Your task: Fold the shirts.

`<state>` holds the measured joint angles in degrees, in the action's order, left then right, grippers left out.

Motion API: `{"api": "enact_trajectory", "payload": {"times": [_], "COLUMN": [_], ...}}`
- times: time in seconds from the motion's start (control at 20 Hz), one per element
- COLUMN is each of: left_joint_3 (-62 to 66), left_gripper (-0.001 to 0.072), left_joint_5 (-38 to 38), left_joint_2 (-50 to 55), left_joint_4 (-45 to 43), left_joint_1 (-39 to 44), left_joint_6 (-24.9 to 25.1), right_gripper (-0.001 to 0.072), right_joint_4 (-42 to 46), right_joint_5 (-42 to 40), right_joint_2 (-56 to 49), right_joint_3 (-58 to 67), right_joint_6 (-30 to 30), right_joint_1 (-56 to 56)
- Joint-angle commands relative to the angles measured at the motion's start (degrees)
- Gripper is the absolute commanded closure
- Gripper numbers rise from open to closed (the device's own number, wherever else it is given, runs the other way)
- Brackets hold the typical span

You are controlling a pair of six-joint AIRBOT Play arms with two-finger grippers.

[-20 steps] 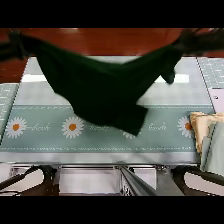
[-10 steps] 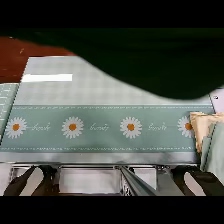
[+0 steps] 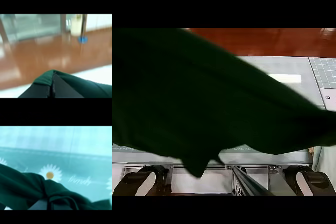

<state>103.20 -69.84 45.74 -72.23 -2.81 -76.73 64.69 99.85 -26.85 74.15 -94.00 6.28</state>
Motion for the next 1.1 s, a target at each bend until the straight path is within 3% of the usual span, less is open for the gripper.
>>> {"api": "enact_trajectory", "payload": {"times": [0.0,0.15,0.25,0.35,0.55,0.7,0.75,0.8,0.85,0.9,1.05], "left_joint_3": [-10.3,-17.0,-17.5,-17.5,-17.5,-17.5,-17.5,-17.5,-17.5,-17.4,-16.2], "left_gripper": [0.0687,0.0687,0.0687,0.0687,0.0687,0.0687,0.0682,0.0577,0.0198,0.0006,0.0005], "left_joint_5": [1.6,8.9,12.3,15.3,17.3,16.8,16.2,15.7,14.9,13.8,3.1], "left_joint_2": [4.7,13.7,20.6,26.3,32.6,34.8,35.3,35.7,35.8,35.7,35.5], "left_joint_4": [-6.7,-6.7,-6.7,-6.6,-6.6,-5.3,-4.5,-4.1,-4.2,-4.7,-5.6], "left_joint_1": [5.2,5.0,5.0,5.0,5.0,5.0,5.0,5.0,4.9,4.4,-1.6], "left_joint_6": [-2.6,-5.9,-7.5,-10.2,-12.8,-13.2,-13.2,-13.2,-13.1,-13.0,-13.0], "right_gripper": [0.0694,0.0694,0.0694,0.0694,0.0694,0.0693,0.0615,0.0232,0.0089,0.0089,0.0089], "right_joint_4": [-7.9,-10.4,-11.5,-18.4,-34.3,-41.1,-43.3,-45.3,-46.3,-46.6,-45.1], "right_joint_5": [-9.4,-28.8,-41.4,-50.6,-55.1,-51.1,-48.9,-46.9,-45.0,-43.4,-31.5], "right_joint_2": [3.0,-2.5,-12.1,-24.5,-51.8,-68.2,-72.5,-75.7,-77.4,-77.9,-75.1], "right_joint_3": [-23.5,-37.0,-38.4,-36.2,-20.0,-3.5,1.4,5.4,8.4,10.8,16.1], "right_joint_6": [0.8,3.2,5.6,12.5,24.3,24.3,24.0,22.7,22.1,21.7,19.8], "right_joint_1": [0.0,0.0,0.0,0.0,0.0,-0.4,-0.4,-0.4,0.2,1.5,10.1]}}
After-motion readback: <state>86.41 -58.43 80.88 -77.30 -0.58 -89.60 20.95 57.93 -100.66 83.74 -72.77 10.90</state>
